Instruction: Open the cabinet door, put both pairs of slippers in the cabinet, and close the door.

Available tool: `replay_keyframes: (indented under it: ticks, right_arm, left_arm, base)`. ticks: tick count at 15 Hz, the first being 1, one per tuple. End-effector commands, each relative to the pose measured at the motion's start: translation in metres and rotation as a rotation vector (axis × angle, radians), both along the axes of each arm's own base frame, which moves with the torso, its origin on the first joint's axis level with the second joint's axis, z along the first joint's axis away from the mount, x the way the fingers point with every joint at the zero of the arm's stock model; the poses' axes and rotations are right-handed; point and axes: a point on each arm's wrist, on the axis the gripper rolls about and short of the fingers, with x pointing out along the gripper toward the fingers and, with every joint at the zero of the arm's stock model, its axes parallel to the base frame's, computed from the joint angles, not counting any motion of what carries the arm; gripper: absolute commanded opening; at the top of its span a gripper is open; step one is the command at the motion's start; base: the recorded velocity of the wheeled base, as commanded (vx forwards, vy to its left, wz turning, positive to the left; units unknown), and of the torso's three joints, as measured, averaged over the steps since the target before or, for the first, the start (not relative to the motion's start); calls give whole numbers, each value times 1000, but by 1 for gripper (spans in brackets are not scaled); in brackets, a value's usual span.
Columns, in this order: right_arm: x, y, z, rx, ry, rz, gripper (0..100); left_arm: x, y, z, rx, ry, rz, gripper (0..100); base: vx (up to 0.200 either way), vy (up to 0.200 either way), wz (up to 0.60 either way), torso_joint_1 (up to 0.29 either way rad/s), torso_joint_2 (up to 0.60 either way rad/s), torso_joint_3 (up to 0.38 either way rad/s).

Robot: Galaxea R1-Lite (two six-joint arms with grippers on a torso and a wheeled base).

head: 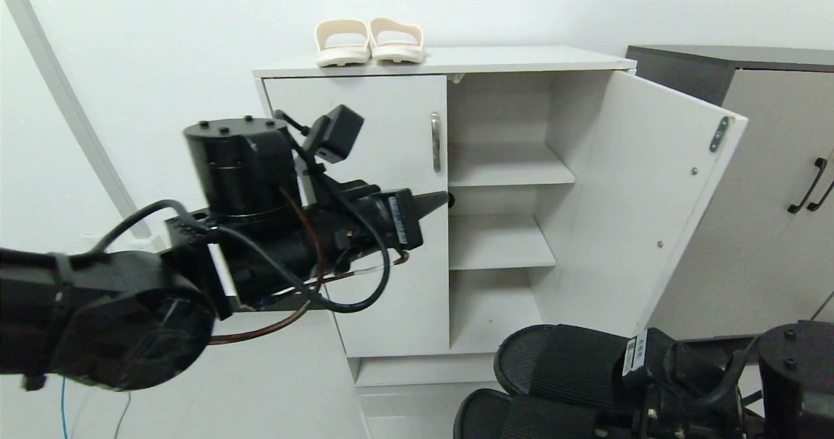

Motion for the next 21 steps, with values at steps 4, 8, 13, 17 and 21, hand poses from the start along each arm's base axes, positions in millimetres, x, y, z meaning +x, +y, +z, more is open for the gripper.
replay_keyframes:
  ticks: [4,8,13,17,21]
  right_arm:
    - [2,-1,0,1,-2,-10,0]
    - [6,1,2,6,-5,-19,0]
    - [9,0,3,8,-3,-30,0]
    - [10,1,0,-1,6,-32,0]
    - [11,2,-3,-11,16,-32,0]
  left_arm:
    - [-119,102,-18,59,-66,131,0]
    - [-199,150,-45,132,-82,296,0]
    - [-270,183,-83,142,-77,563,0]
    - [-279,178,-107,221,-86,835,0]
    - [-274,177,-145,280,-104,899,0]
  base:
    - [0,0,0,0,0,0]
    - [0,0,0,0,0,0]
    - [0,0,0,0,0,0]
    - [0,0,0,0,0,0]
    - [0,0,0,0,0,0]
